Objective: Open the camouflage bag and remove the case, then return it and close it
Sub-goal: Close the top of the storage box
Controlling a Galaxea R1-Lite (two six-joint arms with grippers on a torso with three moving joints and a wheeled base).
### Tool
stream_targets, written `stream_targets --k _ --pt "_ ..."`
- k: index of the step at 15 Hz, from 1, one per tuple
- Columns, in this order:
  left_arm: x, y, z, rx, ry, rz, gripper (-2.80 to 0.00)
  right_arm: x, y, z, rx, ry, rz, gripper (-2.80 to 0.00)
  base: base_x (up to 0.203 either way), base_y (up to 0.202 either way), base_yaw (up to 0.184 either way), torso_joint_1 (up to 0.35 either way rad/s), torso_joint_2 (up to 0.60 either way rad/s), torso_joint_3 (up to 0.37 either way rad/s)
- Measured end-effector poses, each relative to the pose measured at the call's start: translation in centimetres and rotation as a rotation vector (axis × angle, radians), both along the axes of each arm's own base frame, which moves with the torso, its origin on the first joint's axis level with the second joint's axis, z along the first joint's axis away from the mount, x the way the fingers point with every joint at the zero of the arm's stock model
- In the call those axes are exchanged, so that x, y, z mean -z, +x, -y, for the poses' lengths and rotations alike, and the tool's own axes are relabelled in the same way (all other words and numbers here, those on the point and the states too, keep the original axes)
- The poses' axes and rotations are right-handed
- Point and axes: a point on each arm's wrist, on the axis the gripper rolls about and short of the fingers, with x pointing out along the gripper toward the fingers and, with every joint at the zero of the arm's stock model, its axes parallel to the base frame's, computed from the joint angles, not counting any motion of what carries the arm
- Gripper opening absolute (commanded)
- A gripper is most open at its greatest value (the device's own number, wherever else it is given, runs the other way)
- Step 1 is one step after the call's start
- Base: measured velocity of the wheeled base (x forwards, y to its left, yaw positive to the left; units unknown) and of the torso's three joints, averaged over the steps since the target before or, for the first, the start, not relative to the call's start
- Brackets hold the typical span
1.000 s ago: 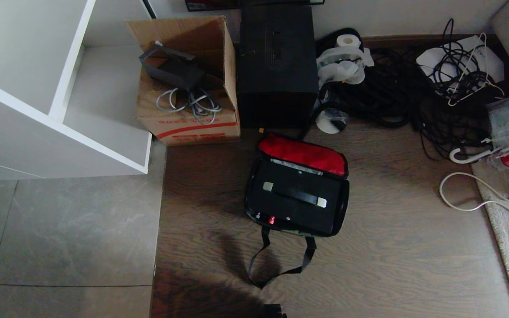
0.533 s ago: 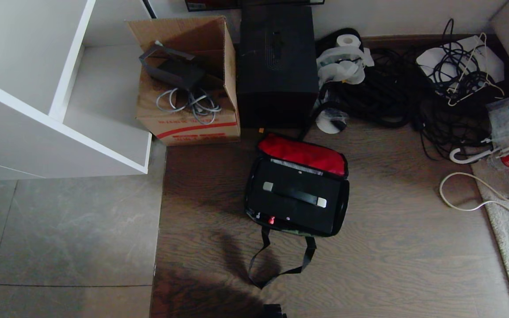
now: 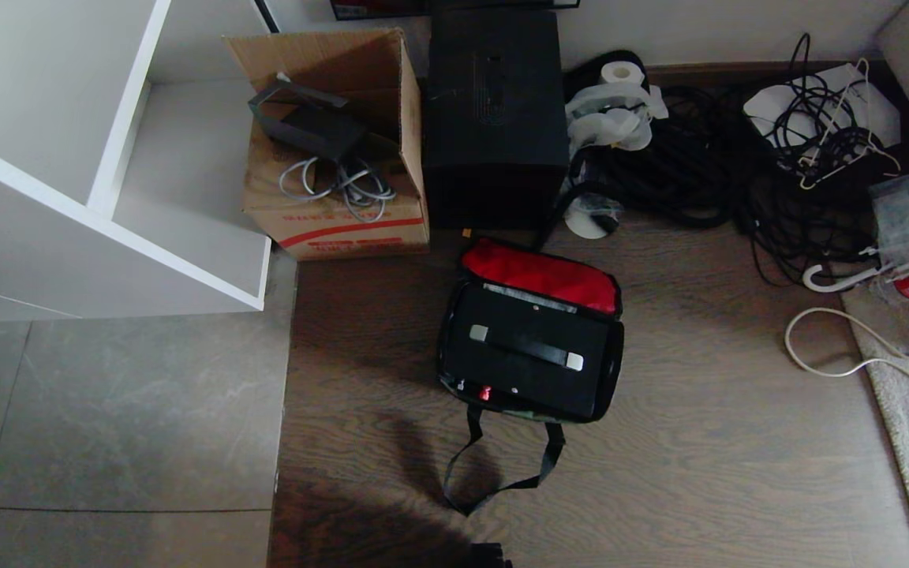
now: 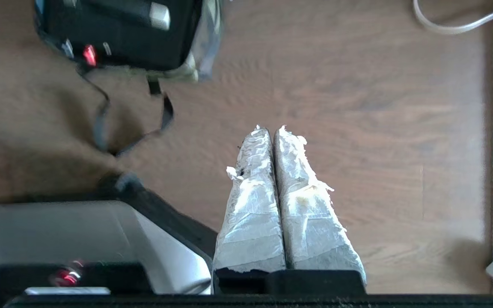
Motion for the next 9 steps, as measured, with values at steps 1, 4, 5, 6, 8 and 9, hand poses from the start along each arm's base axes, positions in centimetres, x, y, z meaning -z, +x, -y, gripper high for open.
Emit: stream_targets --k 1,4,5,6,8,9 --pt "0.0 0.0 0.0 0.0 0.0 0.0 -2.8 -2.0 0.8 0.0 -0.001 0.014 -0.016 -2.8 0.0 0.0 0.0 0.0 0.0 0.0" --pt "0.0 0.0 0.0 0.0 0.0 0.0 -2.8 -8.6 4.3 -0.1 0.005 0.108 -0.067 -2.8 0.0 0.0 0.0 0.0 0.0 0.0" --pt "0.0 0.0 0.0 0.0 0.0 0.0 -2.8 -10.1 6.0 -0.1 0.012 0.15 -0.108 -2.8 0.0 0.0 0.0 0.0 0.0 0.0" --pt "0.0 0.0 0.0 0.0 0.0 0.0 -2.8 -11.5 7.7 -0.2 0.024 0.2 -0.137 -2.8 0.0 0.0 0.0 0.0 0.0 0.0" --pt "0.0 0.0 0.0 0.0 0.0 0.0 -2.8 -13.1 11.7 -0.4 0.062 0.315 -0.205 -2.8 0.0 0.0 0.0 0.0 0.0 0.0" --pt "0.0 0.0 0.0 0.0 0.0 0.0 -2.8 -13.3 13.9 -0.5 0.083 0.367 -0.243 -2.8 0.0 0.0 0.0 0.0 0.0 0.0"
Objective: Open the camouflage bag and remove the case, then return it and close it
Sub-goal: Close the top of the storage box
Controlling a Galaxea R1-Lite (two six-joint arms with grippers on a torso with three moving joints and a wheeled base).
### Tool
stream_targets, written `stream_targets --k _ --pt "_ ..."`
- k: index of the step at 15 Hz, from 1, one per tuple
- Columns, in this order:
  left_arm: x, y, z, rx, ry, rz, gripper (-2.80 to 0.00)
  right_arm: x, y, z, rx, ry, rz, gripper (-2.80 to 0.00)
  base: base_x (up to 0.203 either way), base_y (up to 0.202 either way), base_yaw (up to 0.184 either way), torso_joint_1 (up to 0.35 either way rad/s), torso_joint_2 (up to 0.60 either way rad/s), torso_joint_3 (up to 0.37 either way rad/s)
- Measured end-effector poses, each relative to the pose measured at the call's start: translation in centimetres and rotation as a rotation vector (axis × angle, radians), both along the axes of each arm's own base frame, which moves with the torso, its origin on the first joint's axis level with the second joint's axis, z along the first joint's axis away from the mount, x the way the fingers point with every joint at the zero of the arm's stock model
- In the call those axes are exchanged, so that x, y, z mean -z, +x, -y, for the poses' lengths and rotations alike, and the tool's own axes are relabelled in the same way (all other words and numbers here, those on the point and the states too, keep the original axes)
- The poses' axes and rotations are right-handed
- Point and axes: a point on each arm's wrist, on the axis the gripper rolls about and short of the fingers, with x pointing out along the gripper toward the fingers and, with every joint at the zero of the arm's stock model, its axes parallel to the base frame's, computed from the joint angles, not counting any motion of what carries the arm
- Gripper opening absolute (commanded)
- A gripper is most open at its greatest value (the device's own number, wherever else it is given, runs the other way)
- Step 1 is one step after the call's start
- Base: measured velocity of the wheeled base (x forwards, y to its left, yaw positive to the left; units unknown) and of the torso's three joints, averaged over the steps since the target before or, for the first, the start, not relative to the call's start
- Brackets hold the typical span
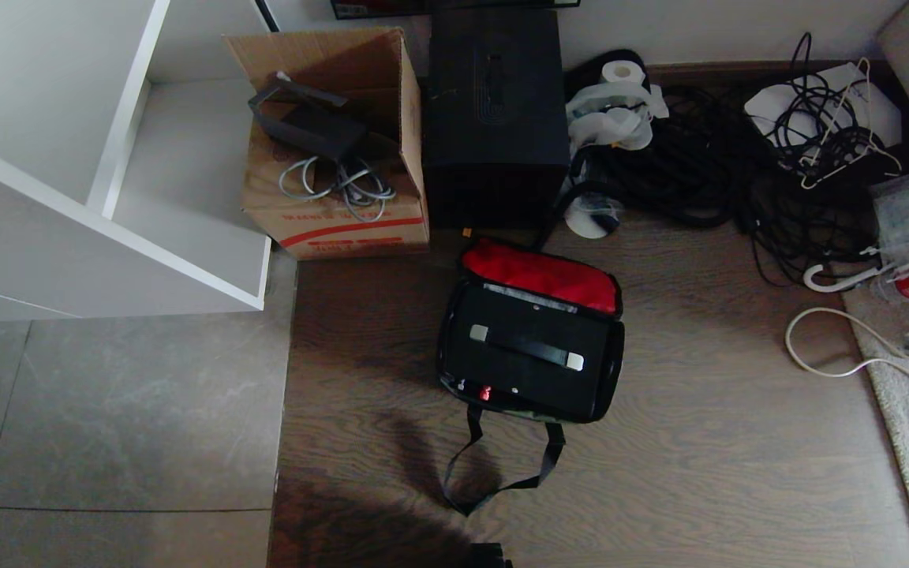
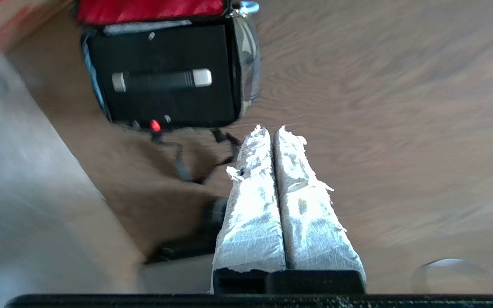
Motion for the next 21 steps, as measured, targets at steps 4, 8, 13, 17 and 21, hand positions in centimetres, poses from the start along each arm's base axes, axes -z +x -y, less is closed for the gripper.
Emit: stream_targets --k 4,8,13,17,21 --pt "0.0 0.0 0.0 0.0 0.0 0.0 -2.8 2.0 8.2 -0.8 -0.006 0.083 -0.073 -2.8 0.0 0.0 0.0 0.0 0.0 0.0" --pt "0.0 0.0 0.0 0.0 0.0 0.001 -2.8 5.8 15.1 -1.8 -0.145 0.158 -0.125 0.0 0.0 0.0 0.0 0.0 0.0 0.0" --pt "0.0 0.0 0.0 0.0 0.0 0.0 -2.8 10.3 20.1 -0.2 -0.164 0.257 -0.196 0.0 0.0 0.0 0.0 0.0 0.0 0.0" --pt "0.0 0.0 0.0 0.0 0.0 0.001 -2.8 11.0 24.9 0.3 -0.148 0.288 -0.134 0.0 0.0 0.0 0.0 0.0 0.0 0.0" --pt "0.0 0.0 0.0 0.0 0.0 0.0 -2.8 11.3 30.4 0.2 -0.023 0.454 -0.023 0.0 0.0 0.0 0.0 0.0 0.0 0.0"
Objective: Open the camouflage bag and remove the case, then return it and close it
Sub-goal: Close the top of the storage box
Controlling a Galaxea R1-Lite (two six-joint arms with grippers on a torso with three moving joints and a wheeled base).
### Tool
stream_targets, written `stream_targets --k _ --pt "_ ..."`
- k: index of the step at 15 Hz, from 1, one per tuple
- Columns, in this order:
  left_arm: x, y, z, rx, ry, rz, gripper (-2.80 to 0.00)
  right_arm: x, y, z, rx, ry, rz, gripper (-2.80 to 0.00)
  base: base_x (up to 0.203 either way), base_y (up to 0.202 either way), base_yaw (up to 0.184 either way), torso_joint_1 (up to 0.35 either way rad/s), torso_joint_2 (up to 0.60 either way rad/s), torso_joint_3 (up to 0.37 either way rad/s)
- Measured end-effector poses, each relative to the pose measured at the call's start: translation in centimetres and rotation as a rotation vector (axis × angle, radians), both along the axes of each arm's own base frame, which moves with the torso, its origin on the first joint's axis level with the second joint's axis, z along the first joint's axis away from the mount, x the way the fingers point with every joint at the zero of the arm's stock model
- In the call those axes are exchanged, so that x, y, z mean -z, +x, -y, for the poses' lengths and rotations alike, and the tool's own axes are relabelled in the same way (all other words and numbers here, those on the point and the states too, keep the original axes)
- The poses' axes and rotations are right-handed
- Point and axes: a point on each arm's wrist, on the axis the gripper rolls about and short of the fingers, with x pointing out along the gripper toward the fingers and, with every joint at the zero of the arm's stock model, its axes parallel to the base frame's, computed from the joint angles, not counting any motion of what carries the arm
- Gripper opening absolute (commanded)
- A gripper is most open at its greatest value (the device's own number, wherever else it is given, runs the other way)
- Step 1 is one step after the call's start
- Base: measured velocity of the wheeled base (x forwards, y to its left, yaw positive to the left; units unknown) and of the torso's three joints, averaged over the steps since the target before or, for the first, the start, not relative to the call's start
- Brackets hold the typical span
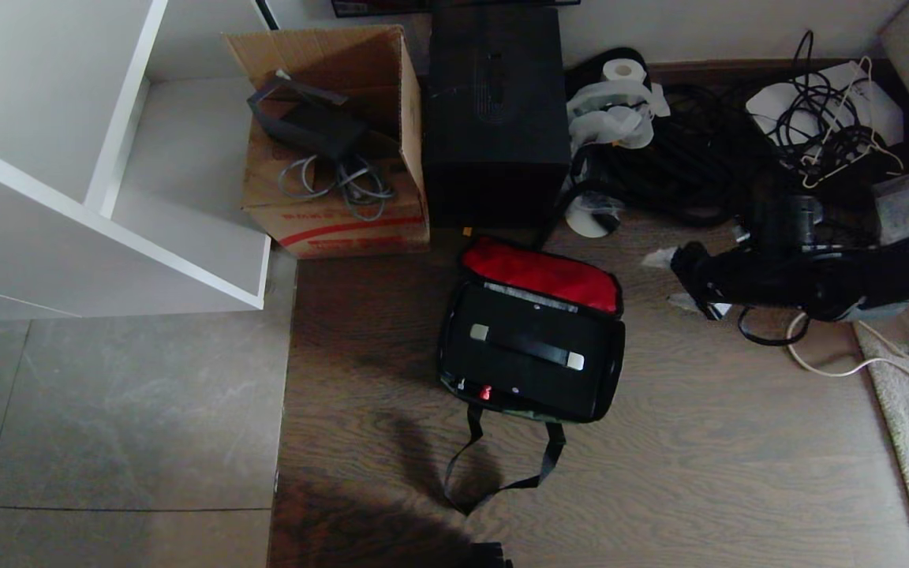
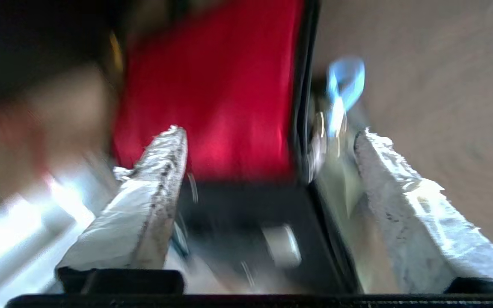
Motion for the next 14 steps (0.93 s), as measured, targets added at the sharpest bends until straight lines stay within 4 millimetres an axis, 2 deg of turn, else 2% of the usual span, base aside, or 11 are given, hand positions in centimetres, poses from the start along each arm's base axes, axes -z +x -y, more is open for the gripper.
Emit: stream_targets --k 4,8,11,14 --pt "0.0 0.0 0.0 0.001 0.0 0.0 -2.8 3.3 4.1 -3.2 0.087 0.049 -0.017 0.0 0.0 0.0 0.0 0.0 0.0 0.0" --pt "0.0 0.0 0.0 0.0 0.0 0.0 -2.8 6.0 6.7 -6.1 0.124 0.122 -0.03 0.0 0.0 0.0 0.0 0.0 0.0 0.0" --pt "0.0 0.0 0.0 0.0 0.0 0.0 -2.8 7.7 8.0 -6.9 0.147 0.113 -0.033 0.0 0.0 0.0 0.0 0.0 0.0 0.0" --pt "0.0 0.0 0.0 0.0 0.0 0.0 -2.8 8.3 9.2 -7.3 0.147 0.118 -0.008 0.0 0.0 0.0 0.0 0.0 0.0 0.0"
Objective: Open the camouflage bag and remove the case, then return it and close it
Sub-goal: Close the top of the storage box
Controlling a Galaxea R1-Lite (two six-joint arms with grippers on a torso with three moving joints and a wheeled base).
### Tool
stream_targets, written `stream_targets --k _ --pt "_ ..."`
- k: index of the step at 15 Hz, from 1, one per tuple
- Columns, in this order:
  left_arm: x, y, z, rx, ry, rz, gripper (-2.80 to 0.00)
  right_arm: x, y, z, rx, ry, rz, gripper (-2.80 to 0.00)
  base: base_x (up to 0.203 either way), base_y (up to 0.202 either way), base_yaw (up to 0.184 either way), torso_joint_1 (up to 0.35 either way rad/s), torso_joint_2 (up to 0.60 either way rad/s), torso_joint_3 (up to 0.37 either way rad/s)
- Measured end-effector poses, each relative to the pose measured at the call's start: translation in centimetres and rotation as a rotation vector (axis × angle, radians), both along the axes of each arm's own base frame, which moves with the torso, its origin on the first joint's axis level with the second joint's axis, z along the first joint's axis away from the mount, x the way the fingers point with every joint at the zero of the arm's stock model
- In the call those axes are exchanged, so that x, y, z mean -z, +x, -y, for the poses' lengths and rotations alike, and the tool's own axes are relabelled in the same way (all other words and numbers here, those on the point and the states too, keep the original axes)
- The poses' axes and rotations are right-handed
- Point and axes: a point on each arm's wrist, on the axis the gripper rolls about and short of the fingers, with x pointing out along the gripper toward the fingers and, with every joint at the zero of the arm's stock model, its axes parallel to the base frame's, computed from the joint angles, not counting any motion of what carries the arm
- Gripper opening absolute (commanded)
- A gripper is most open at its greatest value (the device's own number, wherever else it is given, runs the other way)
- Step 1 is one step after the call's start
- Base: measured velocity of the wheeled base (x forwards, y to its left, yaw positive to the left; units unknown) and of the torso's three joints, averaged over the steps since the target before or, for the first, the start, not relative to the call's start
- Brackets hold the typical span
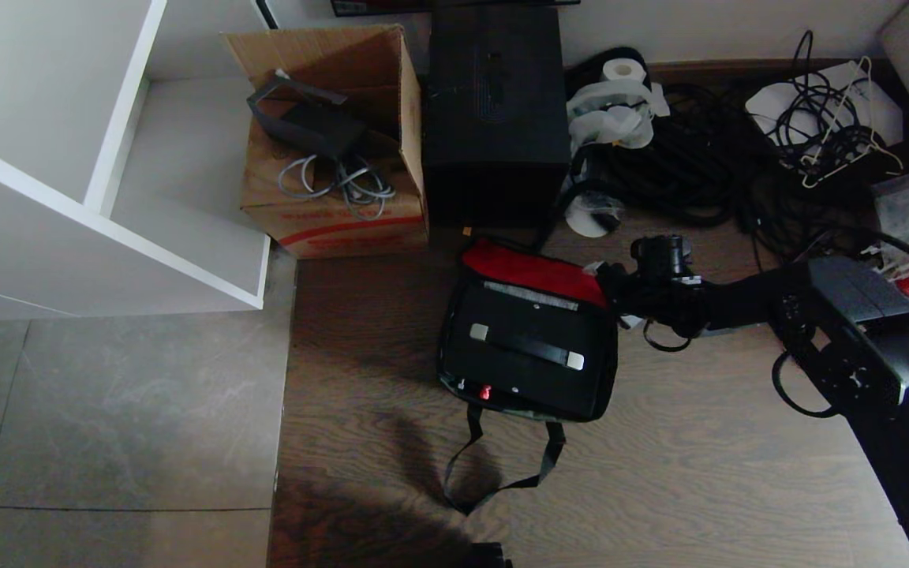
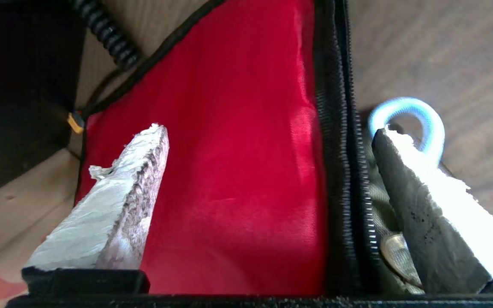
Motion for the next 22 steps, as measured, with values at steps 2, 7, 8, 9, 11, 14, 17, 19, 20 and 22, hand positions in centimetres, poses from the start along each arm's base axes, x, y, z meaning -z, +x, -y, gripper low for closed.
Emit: stream_targets --k 2,7,8,9,11,14,17,19,20,22 --pt "0.0 0.0 0.0 0.0 0.0 0.0 -2.8 0.3 0.5 0.3 0.004 0.0 0.021 0.0 0.0 0.0 0.0 0.0 0.0 0.0" --pt "0.0 0.0 0.0 0.0 0.0 -0.001 -2.8 -0.2 1.2 1.4 0.016 0.002 0.104 0.0 0.0 0.0 0.0 0.0 0.0 0.0" --pt "0.0 0.0 0.0 0.0 0.0 0.0 -2.8 -0.6 1.2 1.7 0.02 0.004 0.12 0.0 0.0 0.0 0.0 0.0 0.0 0.0" --pt "0.0 0.0 0.0 0.0 0.0 0.0 -2.8 -0.7 1.3 2.0 0.024 -0.001 0.131 0.0 0.0 0.0 0.0 0.0 0.0 0.0" --pt "0.0 0.0 0.0 0.0 0.0 0.0 -2.8 -0.9 1.4 2.1 0.02 -0.02 0.16 -0.49 0.0 0.0 0.0 0.0 0.0 0.0" --pt "0.0 0.0 0.0 0.0 0.0 0.0 -2.8 -0.6 1.4 2.6 0.028 -0.026 0.156 -2.8 0.0 0.0 0.0 0.0 0.0 0.0" --pt "0.0 0.0 0.0 0.0 0.0 0.0 -2.8 -0.3 1.4 2.5 0.024 -0.027 0.138 -2.8 0.0 0.0 0.0 0.0 0.0 0.0" --pt "0.0 0.0 0.0 0.0 0.0 0.0 -2.8 -0.3 1.4 2.6 0.026 -0.028 0.132 -2.8 0.0 0.0 0.0 0.0 0.0 0.0" --pt "0.0 0.0 0.0 0.0 0.0 0.0 -2.8 -0.2 1.4 2.6 0.023 -0.036 0.132 -2.8 0.0 0.0 0.0 0.0 0.0 0.0" --pt "0.0 0.0 0.0 0.0 0.0 0.0 -2.8 -0.2 1.4 2.5 0.019 -0.052 0.14 -2.8 0.0 0.0 0.0 0.0 0.0 0.0"
